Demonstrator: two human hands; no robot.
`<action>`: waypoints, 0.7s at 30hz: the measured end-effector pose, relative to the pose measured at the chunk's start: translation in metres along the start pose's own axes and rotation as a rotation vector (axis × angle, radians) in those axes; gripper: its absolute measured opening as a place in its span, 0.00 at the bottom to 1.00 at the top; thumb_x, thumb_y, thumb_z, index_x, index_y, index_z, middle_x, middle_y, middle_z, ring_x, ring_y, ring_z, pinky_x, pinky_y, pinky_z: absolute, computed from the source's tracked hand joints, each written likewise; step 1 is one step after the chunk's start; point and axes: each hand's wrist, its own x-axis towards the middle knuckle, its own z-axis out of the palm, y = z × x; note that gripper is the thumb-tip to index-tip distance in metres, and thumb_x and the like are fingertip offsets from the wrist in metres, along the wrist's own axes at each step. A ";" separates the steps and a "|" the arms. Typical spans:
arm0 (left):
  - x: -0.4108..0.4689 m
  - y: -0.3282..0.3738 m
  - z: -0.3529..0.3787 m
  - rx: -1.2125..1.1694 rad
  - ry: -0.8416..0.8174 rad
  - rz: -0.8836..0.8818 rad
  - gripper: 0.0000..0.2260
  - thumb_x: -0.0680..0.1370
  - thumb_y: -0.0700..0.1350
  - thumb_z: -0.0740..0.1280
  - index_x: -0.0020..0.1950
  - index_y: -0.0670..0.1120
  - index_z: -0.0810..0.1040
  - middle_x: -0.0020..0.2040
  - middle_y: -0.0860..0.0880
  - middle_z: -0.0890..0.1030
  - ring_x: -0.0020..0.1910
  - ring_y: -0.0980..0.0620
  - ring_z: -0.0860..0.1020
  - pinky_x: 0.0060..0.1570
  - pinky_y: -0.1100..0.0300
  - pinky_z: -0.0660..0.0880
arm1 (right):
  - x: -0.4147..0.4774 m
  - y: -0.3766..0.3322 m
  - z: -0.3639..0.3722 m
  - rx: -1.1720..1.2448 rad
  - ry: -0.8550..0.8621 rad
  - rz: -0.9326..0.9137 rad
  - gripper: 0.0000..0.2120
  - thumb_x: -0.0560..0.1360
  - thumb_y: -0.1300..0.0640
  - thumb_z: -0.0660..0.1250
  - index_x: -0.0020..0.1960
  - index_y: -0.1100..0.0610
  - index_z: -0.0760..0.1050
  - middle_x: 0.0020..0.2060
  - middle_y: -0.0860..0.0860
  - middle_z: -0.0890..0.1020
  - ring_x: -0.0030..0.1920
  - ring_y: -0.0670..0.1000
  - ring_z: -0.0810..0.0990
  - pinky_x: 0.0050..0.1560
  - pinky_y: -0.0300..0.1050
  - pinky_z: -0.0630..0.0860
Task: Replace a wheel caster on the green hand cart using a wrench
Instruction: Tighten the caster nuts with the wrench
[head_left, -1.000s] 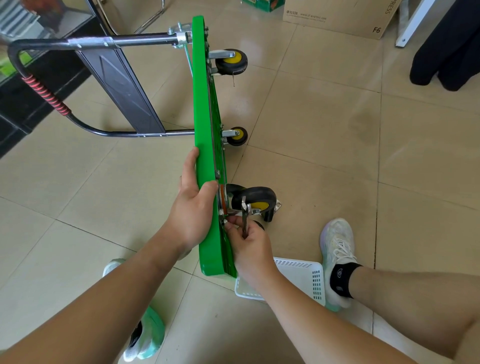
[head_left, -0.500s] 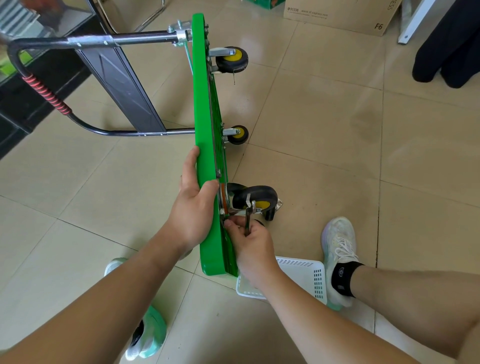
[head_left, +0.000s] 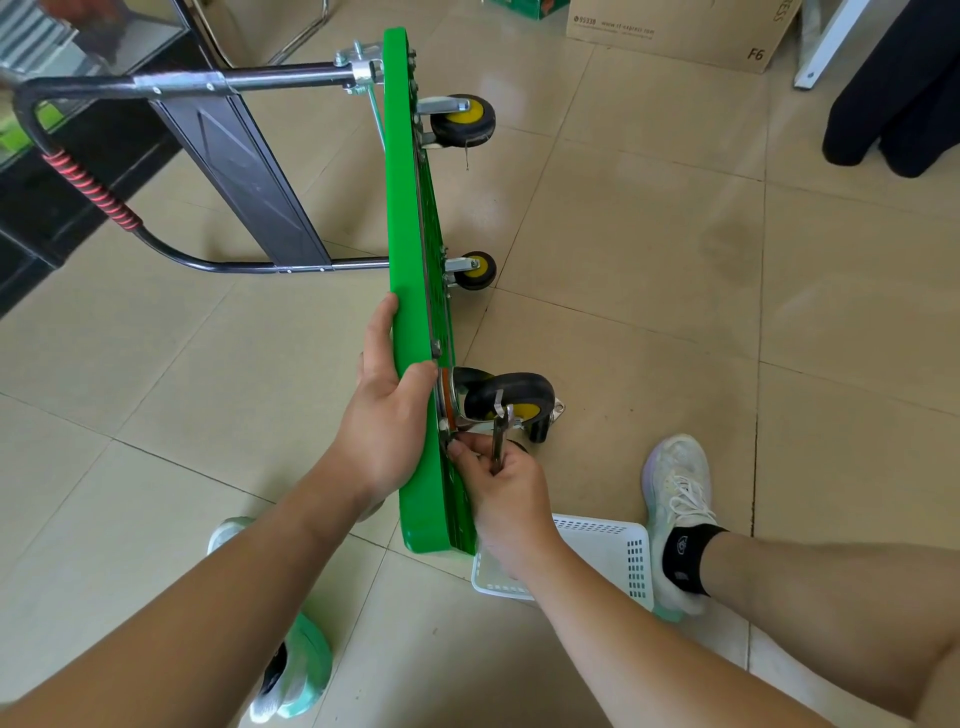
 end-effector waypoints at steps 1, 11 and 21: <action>0.000 0.000 0.000 -0.005 0.001 -0.002 0.32 0.74 0.56 0.58 0.75 0.74 0.53 0.74 0.53 0.71 0.64 0.47 0.78 0.65 0.40 0.75 | -0.001 0.000 0.000 0.003 0.007 0.014 0.05 0.78 0.53 0.72 0.44 0.44 0.84 0.45 0.67 0.82 0.40 0.53 0.81 0.52 0.62 0.80; 0.000 -0.001 0.000 -0.026 0.002 -0.001 0.32 0.70 0.59 0.59 0.74 0.76 0.55 0.74 0.53 0.72 0.63 0.46 0.79 0.65 0.39 0.76 | 0.001 -0.001 -0.002 -0.012 -0.003 0.021 0.01 0.77 0.53 0.72 0.47 0.49 0.83 0.44 0.64 0.84 0.47 0.61 0.84 0.54 0.60 0.80; 0.001 -0.002 0.000 -0.031 -0.003 0.003 0.32 0.71 0.59 0.59 0.73 0.76 0.54 0.74 0.53 0.71 0.64 0.47 0.79 0.64 0.39 0.76 | 0.003 0.001 -0.002 -0.054 0.007 -0.001 0.04 0.77 0.50 0.72 0.44 0.47 0.81 0.36 0.48 0.86 0.40 0.46 0.85 0.45 0.48 0.81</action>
